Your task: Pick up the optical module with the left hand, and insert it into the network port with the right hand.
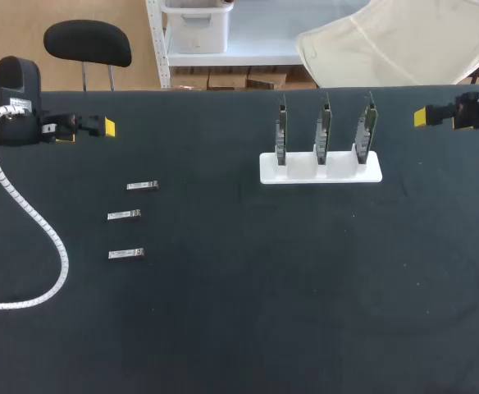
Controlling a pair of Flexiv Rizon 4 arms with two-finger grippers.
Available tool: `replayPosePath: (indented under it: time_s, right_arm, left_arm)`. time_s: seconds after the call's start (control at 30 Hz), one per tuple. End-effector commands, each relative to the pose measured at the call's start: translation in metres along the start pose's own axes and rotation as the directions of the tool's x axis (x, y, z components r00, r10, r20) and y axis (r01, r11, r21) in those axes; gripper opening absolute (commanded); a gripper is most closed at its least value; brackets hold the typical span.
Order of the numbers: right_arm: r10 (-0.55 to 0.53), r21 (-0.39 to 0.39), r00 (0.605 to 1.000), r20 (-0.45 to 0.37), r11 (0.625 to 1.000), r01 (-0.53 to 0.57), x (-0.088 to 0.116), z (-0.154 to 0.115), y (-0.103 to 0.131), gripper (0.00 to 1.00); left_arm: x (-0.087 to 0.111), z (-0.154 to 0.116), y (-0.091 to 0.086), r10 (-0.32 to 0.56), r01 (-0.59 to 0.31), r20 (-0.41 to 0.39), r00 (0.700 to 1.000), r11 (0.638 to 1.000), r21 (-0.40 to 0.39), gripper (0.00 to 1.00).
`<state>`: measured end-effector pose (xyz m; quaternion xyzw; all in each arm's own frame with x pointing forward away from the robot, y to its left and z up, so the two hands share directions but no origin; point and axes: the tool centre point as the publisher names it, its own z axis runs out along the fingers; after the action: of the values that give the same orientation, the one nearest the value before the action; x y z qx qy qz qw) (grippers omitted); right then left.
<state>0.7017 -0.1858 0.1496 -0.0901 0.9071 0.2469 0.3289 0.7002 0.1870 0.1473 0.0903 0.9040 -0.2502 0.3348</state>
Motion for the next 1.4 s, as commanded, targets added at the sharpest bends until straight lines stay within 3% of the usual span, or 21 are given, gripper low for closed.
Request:
replayPosePath:
  time_s: [0.03, 0.8, 1.1, 1.23, 1.4]
  right_arm:
    - [0.0, 0.009, 1.0, 0.001, 1.0, 0.0, 0.001, -0.001, 0.002, 1.0]
    - [0.0, 0.009, 1.0, 0.001, 1.0, 0.0, 0.001, -0.001, 0.002, 1.0]
    - [0.0, 0.009, 1.0, 0.001, 1.0, 0.0, 0.001, -0.001, 0.002, 1.0]
    - [0.0, 0.009, 1.0, 0.001, 1.0, 0.0, 0.001, -0.001, 0.002, 1.0]
    - [0.0, 0.009, 1.0, 0.001, 1.0, 0.0, 0.001, -0.001, 0.002, 1.0]
  left_arm:
    - [-0.001, -0.001, -0.002, -0.001, 0.001, -0.007, 1.0, 1.0, -0.01, 1.0]
    - [-0.001, -0.001, -0.002, -0.001, 0.001, -0.007, 1.0, 1.0, -0.01, 1.0]
    - [-0.009, 0.001, 0.004, 0.163, -0.167, -0.086, 0.983, 0.985, -0.036, 1.0]
    - [-0.011, 0.004, 0.011, 0.27, -0.277, -0.152, 0.951, 0.961, -0.022, 1.0]
    - [-0.014, 0.01, 0.024, 0.393, -0.402, -0.247, 0.886, 0.916, 0.014, 1.0]
